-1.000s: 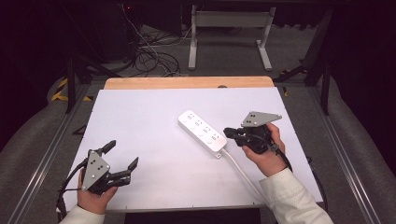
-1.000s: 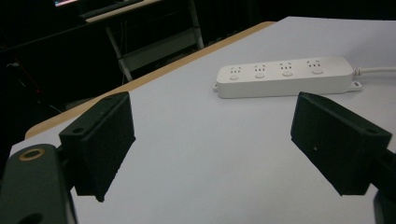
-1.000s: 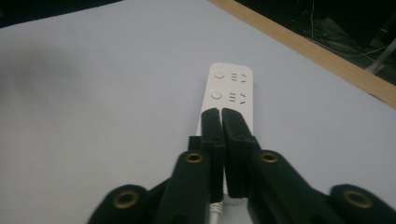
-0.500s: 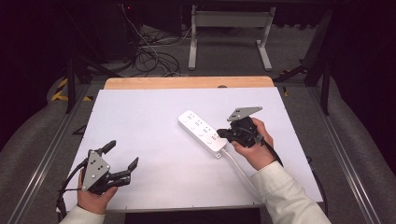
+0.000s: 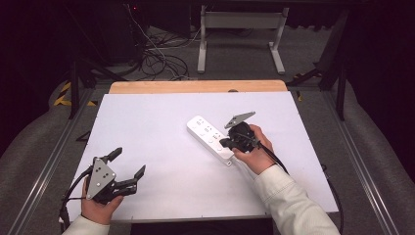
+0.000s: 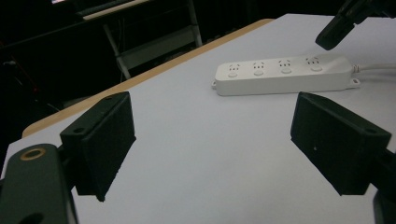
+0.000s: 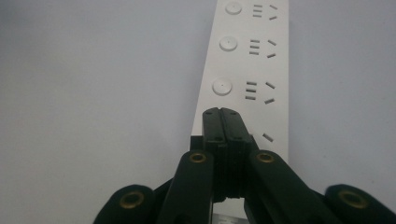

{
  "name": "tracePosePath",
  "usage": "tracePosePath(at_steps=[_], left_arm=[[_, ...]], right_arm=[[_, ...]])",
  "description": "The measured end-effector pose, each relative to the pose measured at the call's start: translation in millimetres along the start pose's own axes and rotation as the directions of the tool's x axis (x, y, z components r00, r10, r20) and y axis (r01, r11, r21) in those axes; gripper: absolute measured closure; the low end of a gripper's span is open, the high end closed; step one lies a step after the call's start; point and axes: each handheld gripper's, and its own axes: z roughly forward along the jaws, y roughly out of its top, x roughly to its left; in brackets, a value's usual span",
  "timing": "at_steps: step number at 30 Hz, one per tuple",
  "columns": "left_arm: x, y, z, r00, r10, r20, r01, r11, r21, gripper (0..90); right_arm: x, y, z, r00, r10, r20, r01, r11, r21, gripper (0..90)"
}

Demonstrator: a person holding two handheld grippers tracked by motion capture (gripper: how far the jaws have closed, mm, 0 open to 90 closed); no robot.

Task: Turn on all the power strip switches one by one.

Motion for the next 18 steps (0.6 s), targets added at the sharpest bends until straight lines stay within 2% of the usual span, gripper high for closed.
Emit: tracePosePath(at_steps=[10,18], left_arm=[[0.3,-0.1,0.0,1.0,-0.001,0.0,0.001,1.0,0.0,14.1],[0.5,-0.2,0.2,1.0,0.0,-0.002,0.0,1.0,0.0,14.1]], right_arm=[[-0.5,-0.9,17.7,1.0,0.0,-0.003,0.0,0.999,0.034,90.0],[1.1,-1.5,24.2,1.0,-0.006,-0.003,0.006,0.999,0.047,90.0]])
